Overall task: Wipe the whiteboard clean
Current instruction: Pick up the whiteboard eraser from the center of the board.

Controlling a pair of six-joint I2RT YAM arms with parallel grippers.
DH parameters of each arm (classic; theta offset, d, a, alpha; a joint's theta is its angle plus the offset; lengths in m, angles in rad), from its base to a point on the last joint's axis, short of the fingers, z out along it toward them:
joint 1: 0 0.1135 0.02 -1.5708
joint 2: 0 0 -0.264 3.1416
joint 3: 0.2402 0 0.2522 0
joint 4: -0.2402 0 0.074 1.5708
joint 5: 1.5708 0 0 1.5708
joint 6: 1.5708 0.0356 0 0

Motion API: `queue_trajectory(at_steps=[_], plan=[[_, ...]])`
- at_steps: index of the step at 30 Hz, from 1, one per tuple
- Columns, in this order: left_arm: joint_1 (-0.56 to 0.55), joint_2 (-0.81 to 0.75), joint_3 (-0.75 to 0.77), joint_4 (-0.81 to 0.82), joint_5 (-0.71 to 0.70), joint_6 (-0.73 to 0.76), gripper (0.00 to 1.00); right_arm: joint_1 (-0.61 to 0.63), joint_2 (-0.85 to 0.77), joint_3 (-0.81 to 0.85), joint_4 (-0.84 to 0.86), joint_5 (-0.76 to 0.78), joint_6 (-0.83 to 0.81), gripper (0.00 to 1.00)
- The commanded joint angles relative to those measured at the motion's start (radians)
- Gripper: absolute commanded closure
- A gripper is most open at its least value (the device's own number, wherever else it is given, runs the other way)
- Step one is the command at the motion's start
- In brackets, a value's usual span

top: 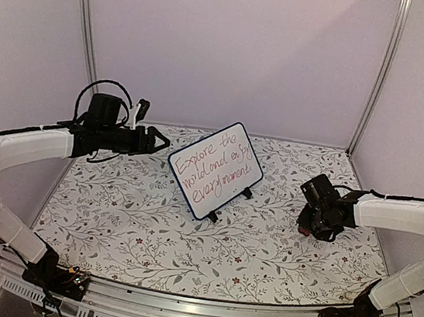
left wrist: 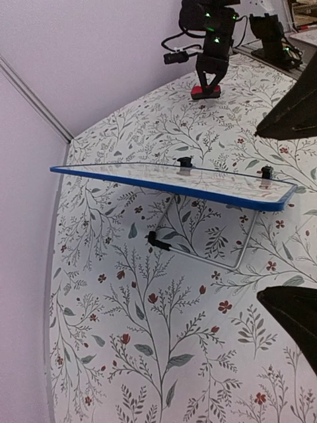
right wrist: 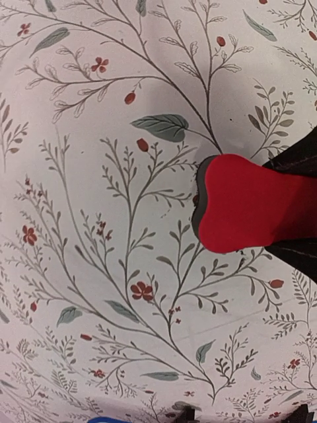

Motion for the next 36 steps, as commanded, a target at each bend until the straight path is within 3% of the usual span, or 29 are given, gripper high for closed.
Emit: queue_trajectory(at_steps=[1, 11, 25, 29, 36], plan=[[0.016, -0.018, -0.012, 0.02, 0.001, 0.012, 0.25, 0.006, -0.103, 0.036, 0.098, 0.029, -0.171, 0.77], [0.034, -0.001, -0.017, 0.035, 0.032, 0.01, 0.25, 0.007, -0.274, 0.018, 0.408, -0.232, -0.521, 0.76], [0.036, 0.1, 0.004, 0.054, 0.187, 0.03, 0.29, 0.028, -0.211, 0.19, 0.481, -0.502, -0.754, 0.7], [0.036, 0.135, 0.015, 0.088, 0.22, 0.02, 0.34, 0.05, -0.186, 0.227, 0.507, -0.552, -0.792, 0.69], [0.036, 0.154, 0.047, 0.075, 0.226, -0.009, 0.53, 0.103, -0.075, 0.344, 0.475, -0.573, -0.869, 0.69]])
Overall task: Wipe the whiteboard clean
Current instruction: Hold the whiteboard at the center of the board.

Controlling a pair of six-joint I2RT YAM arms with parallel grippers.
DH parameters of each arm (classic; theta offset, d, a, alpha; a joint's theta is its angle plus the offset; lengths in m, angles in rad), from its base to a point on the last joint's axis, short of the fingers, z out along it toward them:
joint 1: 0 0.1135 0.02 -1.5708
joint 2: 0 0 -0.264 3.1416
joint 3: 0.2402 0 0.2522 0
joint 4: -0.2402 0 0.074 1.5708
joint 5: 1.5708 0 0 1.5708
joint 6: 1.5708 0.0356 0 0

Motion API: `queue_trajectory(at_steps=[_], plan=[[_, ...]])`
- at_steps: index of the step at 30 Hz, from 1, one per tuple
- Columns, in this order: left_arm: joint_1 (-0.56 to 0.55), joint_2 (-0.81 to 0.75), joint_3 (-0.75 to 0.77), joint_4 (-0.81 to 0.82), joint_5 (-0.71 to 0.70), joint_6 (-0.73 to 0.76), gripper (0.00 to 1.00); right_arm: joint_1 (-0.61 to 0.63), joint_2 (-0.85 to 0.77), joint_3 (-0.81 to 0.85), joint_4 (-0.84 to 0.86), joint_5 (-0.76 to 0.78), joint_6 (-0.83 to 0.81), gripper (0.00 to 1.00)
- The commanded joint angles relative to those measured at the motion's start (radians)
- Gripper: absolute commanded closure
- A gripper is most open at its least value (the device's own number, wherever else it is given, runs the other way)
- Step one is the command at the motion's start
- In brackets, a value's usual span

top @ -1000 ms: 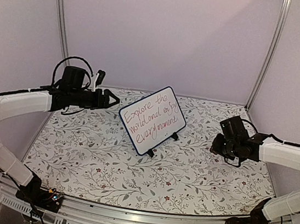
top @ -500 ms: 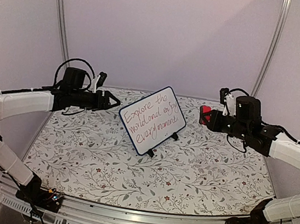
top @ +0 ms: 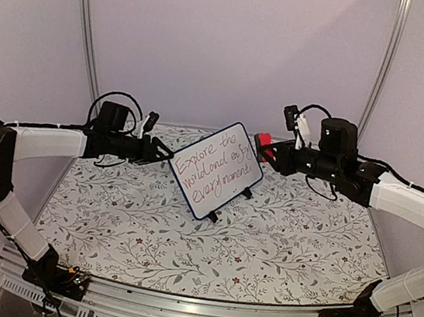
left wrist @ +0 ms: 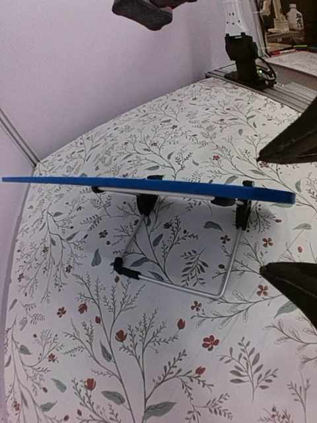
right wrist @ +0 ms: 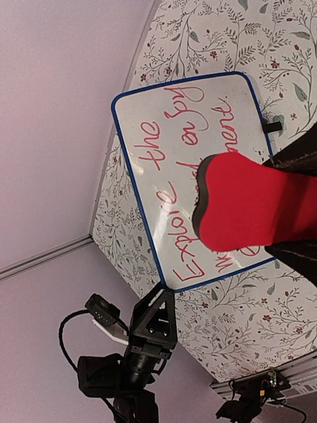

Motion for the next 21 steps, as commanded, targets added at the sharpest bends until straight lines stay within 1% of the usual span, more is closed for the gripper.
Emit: queue_trajectory(at_steps=[1, 2, 5, 8, 11, 12, 15, 19, 21], plan=[[0.007, 0.01, 0.052, 0.02, 0.01, -0.021, 0.55, 0.042, 0.063, 0.09, 0.012, -0.042, -0.081, 0.69], [0.006, 0.009, 0.054, -0.009, 0.001, -0.03, 0.57, 0.047, 0.078, 0.101, 0.015, -0.047, -0.088, 0.69], [0.001, 0.009, 0.054, -0.017, -0.003, -0.048, 0.61, 0.055, 0.12, 0.142, 0.02, -0.067, -0.099, 0.69], [-0.006, 0.017, 0.055, -0.015, 0.011, -0.049, 0.62, 0.06, 0.166, 0.181, 0.021, -0.1, -0.1, 0.69], [-0.009, 0.019, 0.037, 0.0, 0.038, -0.049, 0.63, 0.073, 0.203, 0.22, 0.012, -0.111, -0.123, 0.69], [-0.011, 0.017, 0.027, 0.037, 0.039, -0.048, 0.63, 0.077, 0.214, 0.231, 0.009, -0.116, -0.141, 0.69], [-0.01, 0.016, 0.002, 0.076, 0.05, -0.048, 0.65, 0.09, 0.249, 0.271, 0.002, -0.125, -0.17, 0.7], [-0.009, 0.015, -0.009, 0.094, 0.072, -0.043, 0.68, 0.11, 0.309, 0.331, -0.059, -0.112, -0.189, 0.7], [-0.009, 0.012, -0.014, 0.095, 0.069, -0.04, 0.68, 0.124, 0.34, 0.365, -0.088, -0.098, -0.197, 0.7]])
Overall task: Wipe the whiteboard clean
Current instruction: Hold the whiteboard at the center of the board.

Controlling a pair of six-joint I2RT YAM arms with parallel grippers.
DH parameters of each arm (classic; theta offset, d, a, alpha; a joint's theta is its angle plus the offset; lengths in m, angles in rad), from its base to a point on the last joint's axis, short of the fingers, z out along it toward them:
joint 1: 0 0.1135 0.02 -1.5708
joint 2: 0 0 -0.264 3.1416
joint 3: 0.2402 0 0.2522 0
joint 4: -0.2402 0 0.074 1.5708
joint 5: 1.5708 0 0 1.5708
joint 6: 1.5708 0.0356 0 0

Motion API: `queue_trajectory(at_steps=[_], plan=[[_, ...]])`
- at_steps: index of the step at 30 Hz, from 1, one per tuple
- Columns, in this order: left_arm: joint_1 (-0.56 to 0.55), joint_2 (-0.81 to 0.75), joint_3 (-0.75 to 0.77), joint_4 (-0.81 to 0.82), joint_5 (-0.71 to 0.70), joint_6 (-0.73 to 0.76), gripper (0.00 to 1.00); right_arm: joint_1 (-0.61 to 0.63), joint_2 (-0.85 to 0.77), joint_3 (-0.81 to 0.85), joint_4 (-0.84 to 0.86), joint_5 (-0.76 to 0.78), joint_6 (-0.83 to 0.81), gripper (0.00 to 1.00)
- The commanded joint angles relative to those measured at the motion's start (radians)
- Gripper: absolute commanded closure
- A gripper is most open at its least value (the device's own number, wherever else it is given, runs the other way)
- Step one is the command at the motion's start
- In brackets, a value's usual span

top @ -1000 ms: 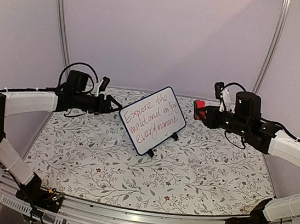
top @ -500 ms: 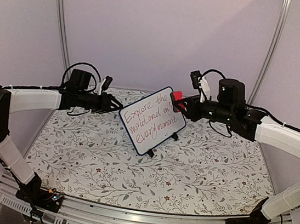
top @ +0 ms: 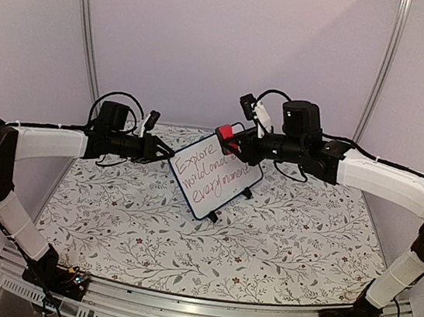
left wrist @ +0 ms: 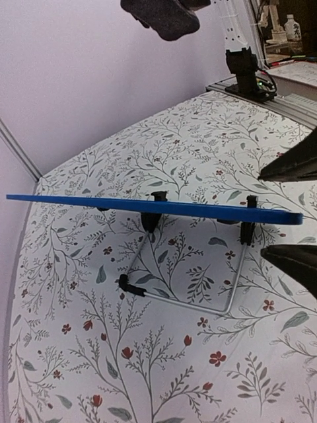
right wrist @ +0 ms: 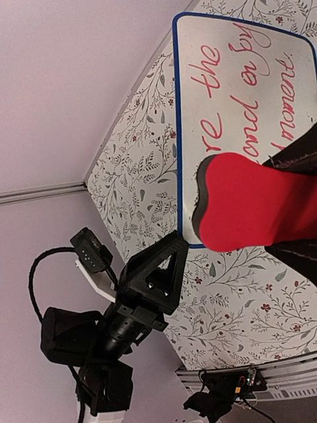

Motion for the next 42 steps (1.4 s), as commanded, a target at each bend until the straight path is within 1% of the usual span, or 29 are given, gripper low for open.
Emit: queue_trajectory(at_steps=[1, 7, 10, 17, 21, 29, 42], plan=[[-0.005, 0.004, -0.017, 0.044, 0.024, 0.009, 0.68, 0.035, 0.066, 0.082, -0.072, 0.012, -0.058, 0.7], [-0.005, 0.015, -0.016, 0.047, 0.034, 0.009, 0.69, 0.073, 0.129, 0.14, -0.081, 0.051, -0.096, 0.7], [-0.004, 0.025, -0.014, 0.047, 0.039, 0.009, 0.7, 0.084, 0.158, 0.172, -0.1, 0.093, -0.104, 0.73], [-0.005, 0.034, -0.013, 0.048, 0.046, 0.009, 0.76, 0.104, 0.232, 0.219, -0.133, 0.111, -0.117, 0.73], [-0.005, 0.035, -0.011, 0.048, 0.048, 0.009, 0.81, 0.114, 0.25, 0.23, -0.134, 0.115, -0.127, 0.73], [-0.004, 0.037, -0.011, 0.051, 0.053, 0.006, 0.97, 0.131, 0.284, 0.242, -0.126, 0.138, -0.131, 0.74], [-0.006, 0.032, -0.014, 0.054, 0.052, 0.003, 1.0, 0.149, 0.372, 0.317, -0.161, 0.164, -0.136, 0.76]])
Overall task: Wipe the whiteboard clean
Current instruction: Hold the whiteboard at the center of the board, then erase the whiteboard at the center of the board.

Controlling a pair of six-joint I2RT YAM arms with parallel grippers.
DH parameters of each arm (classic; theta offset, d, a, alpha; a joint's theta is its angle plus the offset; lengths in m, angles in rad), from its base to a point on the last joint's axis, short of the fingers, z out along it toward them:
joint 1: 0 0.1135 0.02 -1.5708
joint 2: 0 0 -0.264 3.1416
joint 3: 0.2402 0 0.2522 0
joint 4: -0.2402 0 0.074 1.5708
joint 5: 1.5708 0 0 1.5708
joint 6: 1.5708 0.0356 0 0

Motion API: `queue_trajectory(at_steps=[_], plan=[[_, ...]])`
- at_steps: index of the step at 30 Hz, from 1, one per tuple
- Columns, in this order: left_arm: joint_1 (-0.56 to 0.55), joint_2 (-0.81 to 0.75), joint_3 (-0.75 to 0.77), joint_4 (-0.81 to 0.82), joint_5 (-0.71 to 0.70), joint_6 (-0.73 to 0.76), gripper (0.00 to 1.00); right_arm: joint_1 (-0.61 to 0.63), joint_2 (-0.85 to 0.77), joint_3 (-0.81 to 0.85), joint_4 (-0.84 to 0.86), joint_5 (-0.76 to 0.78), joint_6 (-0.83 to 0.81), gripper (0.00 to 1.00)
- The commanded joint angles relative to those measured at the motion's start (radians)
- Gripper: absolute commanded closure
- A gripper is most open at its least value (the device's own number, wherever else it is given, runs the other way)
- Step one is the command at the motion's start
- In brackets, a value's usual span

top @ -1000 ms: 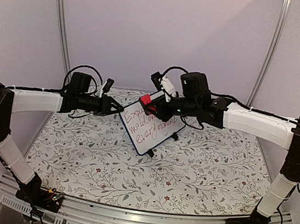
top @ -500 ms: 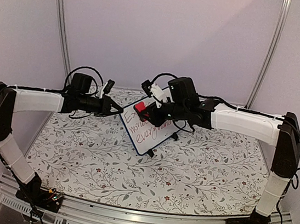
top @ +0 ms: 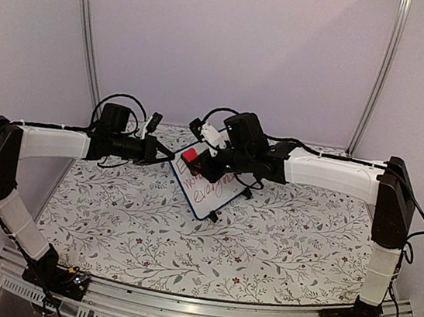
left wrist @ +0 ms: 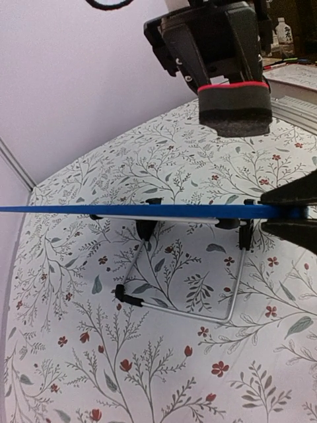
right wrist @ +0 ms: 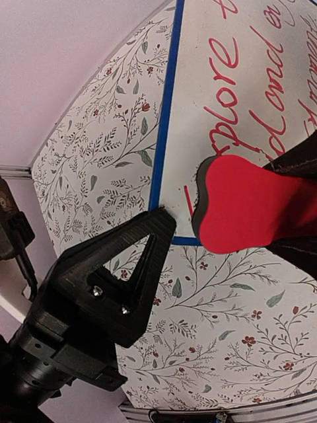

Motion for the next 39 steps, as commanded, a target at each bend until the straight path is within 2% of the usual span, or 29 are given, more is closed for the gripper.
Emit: queue_trajectory(at_steps=[1, 12, 39], plan=[[-0.005, 0.004, -0.006, 0.019, 0.004, -0.003, 1.0, 0.007, 0.047, 0.058, -0.026, 0.022, -0.009, 0.76], [-0.009, 0.004, -0.006, 0.019, 0.004, -0.003, 1.0, 0.008, 0.111, 0.106, -0.045, 0.076, -0.004, 0.84], [-0.012, -0.005, -0.005, 0.019, 0.007, -0.002, 1.0, 0.044, 0.135, 0.089, 0.002, 0.122, -0.035, 0.8]])
